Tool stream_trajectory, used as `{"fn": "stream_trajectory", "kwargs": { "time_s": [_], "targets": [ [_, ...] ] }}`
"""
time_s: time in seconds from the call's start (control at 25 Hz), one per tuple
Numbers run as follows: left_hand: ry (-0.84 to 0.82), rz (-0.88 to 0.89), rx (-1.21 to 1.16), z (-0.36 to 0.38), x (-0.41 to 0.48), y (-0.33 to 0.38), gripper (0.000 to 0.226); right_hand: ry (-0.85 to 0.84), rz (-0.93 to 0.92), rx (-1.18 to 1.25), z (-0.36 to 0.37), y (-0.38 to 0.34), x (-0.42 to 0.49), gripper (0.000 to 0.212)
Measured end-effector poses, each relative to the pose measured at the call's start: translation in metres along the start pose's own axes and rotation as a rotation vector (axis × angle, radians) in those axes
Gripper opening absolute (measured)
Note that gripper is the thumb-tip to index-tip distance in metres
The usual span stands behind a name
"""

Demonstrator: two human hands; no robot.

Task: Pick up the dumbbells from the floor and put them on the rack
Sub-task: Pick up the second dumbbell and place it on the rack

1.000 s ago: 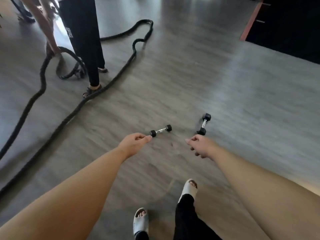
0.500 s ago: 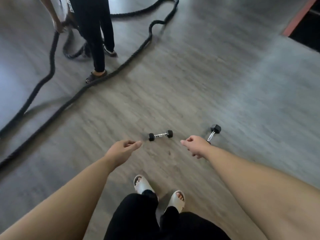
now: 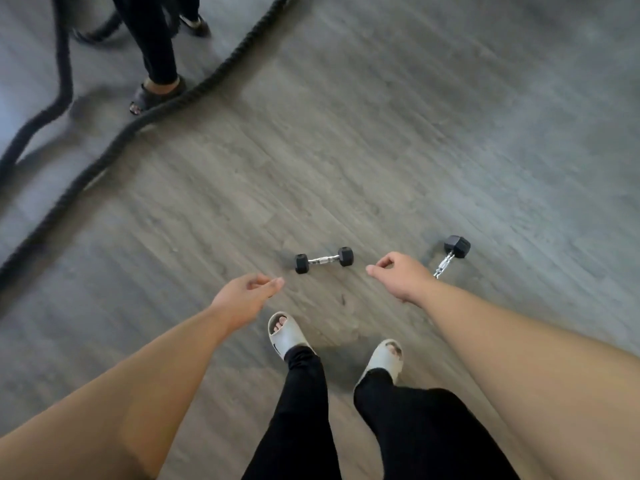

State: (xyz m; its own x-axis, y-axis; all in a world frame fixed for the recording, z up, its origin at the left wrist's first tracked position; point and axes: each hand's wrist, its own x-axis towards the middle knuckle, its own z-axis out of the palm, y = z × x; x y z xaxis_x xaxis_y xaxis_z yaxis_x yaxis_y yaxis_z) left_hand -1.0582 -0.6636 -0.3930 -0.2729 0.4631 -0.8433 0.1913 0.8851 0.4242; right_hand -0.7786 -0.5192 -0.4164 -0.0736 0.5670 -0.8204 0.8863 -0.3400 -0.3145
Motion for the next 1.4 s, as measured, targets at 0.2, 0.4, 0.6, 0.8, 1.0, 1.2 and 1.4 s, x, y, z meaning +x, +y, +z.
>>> {"fn": "stream_trajectory", "kwargs": {
  "time_s": [0.2, 0.4, 0.6, 0.8, 1.0, 1.2, 1.4],
  "targets": [
    [-0.012, -0.092, -0.010, 0.047, 0.134, -0.017, 0.033, -0.104, 0.099, -0.038, 0.034, 0.034, 0.148, 0.050],
    [0.041, -0.193, -0.031, 0.107, 0.282, -0.066, 0.070, -0.104, 0.168, -0.036, 0.085, 0.064, 0.299, 0.065],
    [0.114, -0.249, -0.152, 0.161, 0.416, -0.107, 0.098, -0.064, 0.159, 0.064, 0.152, 0.083, 0.416, 0.079],
    [0.146, -0.230, -0.145, 0.214, 0.506, -0.137, 0.110, -0.023, 0.103, 0.044, 0.214, 0.103, 0.493, 0.084],
    [0.252, -0.206, -0.192, 0.217, 0.512, -0.146, 0.062, 0.075, 0.085, 0.003, 0.208, 0.105, 0.485, 0.048],
    [0.267, -0.166, -0.199, 0.148, 0.417, -0.094, 0.062, 0.084, 0.059, 0.074, 0.157, 0.051, 0.389, 0.048],
    [0.326, -0.047, -0.149, 0.030, 0.265, 0.003, 0.054, 0.081, 0.013, 0.211, 0.077, -0.055, 0.242, 0.050]
  ]
}}
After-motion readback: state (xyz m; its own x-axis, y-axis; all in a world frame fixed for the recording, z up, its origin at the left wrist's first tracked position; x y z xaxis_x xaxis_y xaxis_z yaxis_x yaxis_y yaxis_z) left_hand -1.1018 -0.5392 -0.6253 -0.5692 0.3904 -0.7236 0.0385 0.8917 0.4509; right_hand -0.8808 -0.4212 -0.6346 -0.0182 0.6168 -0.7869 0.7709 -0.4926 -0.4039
